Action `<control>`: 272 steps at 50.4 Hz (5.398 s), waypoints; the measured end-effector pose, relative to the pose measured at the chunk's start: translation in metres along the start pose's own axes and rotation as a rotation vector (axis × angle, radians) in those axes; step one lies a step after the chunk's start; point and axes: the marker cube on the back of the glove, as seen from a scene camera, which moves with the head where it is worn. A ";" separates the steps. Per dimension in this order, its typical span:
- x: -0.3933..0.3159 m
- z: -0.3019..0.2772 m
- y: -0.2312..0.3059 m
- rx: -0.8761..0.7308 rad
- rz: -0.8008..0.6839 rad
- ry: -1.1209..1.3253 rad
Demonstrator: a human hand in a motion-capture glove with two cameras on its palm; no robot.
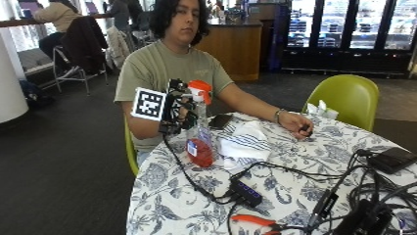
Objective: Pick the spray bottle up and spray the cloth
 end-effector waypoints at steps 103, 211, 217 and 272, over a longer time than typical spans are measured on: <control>0.031 0.095 0.015 -1.270 0.688 0.954; -0.073 0.307 -0.073 -0.710 -0.309 -0.020; -0.054 0.252 -0.064 -0.741 -0.422 0.192; -0.066 0.019 0.085 -0.889 -0.836 0.627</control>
